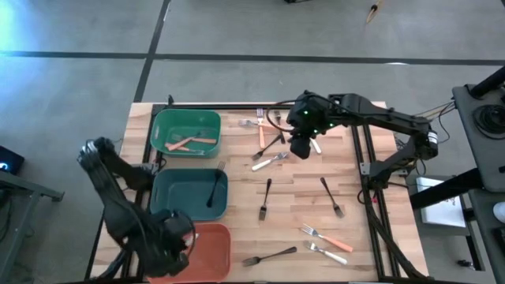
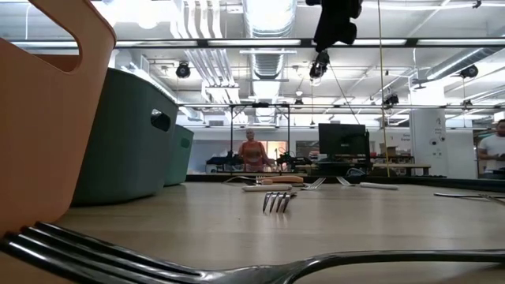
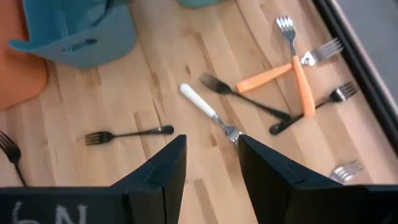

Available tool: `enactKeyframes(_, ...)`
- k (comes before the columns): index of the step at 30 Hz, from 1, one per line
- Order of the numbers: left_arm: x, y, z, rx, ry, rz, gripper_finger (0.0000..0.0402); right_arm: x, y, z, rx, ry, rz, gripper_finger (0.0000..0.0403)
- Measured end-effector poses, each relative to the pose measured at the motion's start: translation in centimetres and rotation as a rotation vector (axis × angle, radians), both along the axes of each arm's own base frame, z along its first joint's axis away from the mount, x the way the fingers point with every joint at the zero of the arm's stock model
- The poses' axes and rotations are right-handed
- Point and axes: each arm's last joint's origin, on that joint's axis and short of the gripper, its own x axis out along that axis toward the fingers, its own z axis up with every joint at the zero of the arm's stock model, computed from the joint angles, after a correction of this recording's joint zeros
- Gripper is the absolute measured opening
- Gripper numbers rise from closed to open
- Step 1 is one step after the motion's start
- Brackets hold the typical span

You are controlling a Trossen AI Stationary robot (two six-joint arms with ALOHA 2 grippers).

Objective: Sort silverware by color (type)
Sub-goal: Put the white fork into the orange bin, then put the orange fork into the green bin

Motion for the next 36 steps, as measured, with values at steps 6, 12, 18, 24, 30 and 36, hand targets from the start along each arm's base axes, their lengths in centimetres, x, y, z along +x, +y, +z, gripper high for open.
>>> enactKeyframes(6,0.2,-1.2,-1.7,0.114,0.117,-0.085,0.002,-0.3,0.3,-0.6,0.073,0.072,-0.072,0.0132)
enactKeyframes(12,0.5,-1.8,-2.3,0.12,0.12,-0.087,0.0023,-1.2,1.6,-1.2,0.128,0.201,-0.094,0.0139)
enactKeyframes(18,0.5,-1.8,-2.7,0.15,0.121,-0.153,0.0048,-2.5,3.4,-1.7,0.174,0.368,-0.117,0.0153)
enactKeyframes(24,0.5,-1.8,-2.7,0.163,0.117,-0.189,0.0087,-3.2,5.5,-1.8,0.194,0.465,-0.133,0.0154)
enactKeyframes(30,0.2,-1.3,-2.7,0.221,0.129,-0.203,0.0112,-3.3,9.0,-2.0,0.215,0.487,-0.12,0.0142)
enactKeyframes(36,-0.2,0.4,-1.0,0.4,-0.037,-0.172,0.0115,-4.0,14.2,-3.7,0.21,0.543,-0.095,0.0137)
